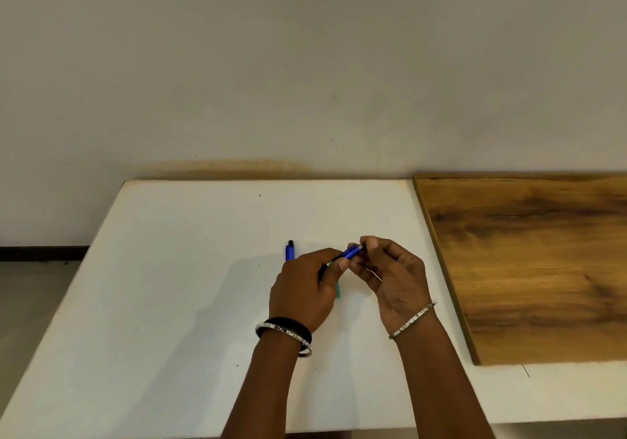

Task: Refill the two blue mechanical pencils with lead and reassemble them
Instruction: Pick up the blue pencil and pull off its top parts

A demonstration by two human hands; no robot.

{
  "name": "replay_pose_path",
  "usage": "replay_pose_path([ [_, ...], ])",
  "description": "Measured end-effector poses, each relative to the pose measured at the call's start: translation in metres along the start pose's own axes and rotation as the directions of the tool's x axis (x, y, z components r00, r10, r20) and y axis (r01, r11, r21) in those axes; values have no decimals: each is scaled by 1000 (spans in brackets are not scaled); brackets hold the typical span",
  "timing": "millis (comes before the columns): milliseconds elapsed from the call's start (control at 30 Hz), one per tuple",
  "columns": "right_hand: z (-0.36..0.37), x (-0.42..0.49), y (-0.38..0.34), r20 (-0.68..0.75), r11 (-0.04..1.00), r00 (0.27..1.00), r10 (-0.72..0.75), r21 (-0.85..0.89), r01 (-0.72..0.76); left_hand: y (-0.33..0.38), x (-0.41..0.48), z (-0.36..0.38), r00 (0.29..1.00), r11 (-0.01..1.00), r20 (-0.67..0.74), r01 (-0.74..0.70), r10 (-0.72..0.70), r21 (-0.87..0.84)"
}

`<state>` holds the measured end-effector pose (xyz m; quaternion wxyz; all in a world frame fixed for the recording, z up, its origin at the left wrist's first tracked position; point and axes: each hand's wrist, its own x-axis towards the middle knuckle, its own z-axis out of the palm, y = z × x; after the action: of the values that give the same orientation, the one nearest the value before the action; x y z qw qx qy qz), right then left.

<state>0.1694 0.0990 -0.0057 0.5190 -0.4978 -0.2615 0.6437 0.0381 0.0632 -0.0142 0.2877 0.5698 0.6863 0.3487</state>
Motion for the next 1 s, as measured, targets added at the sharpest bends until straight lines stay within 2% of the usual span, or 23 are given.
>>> replay_pose_path([
  [100,-10,3,-3,-100,999,995,-4,39,8,-2,-4,-2,1000,1000,9,16,-16,20],
  [133,-14,5,-2,-152,998,987,-54,-44,48,-4,-6,-3,1000,999,4,25,-26,24],
  [167,-19,7,1,-191,973,971,-142,-210,101,-5,-6,-4,999,999,-4,38,-38,18],
  [200,-22,10,4,-190,893,948,-253,-424,153,-6,-6,-4,999,999,-14,52,-51,7],
  [233,-25,11,8,-140,766,928,-346,-614,193,-6,-6,-3,998,998,-25,63,-63,-2],
  [300,-28,11,13,-31,549,908,-417,-805,224,-7,-4,-1,996,997,-45,77,-77,-13],
  [467,-27,14,18,48,335,934,-355,-926,174,-6,0,3,995,995,-31,98,-98,-12],
  [633,-20,16,17,33,256,954,-299,-960,113,-11,0,2,994,995,-35,102,-101,7],
  [733,-19,13,16,0,289,955,-296,-953,90,-14,2,2,994,994,-25,104,-103,22],
  [800,-19,12,12,-18,362,952,-306,-927,99,-14,4,2,995,995,-24,97,-97,23],
  [867,-17,13,7,-44,517,945,-325,-845,139,-15,5,3,996,996,-19,91,-90,25],
  [933,-13,14,3,-74,708,958,-275,-690,150,-16,8,5,997,996,-5,83,-83,33],
  [1000,-8,13,2,-59,812,979,-193,-570,126,-16,9,5,997,997,14,78,-79,30],
])
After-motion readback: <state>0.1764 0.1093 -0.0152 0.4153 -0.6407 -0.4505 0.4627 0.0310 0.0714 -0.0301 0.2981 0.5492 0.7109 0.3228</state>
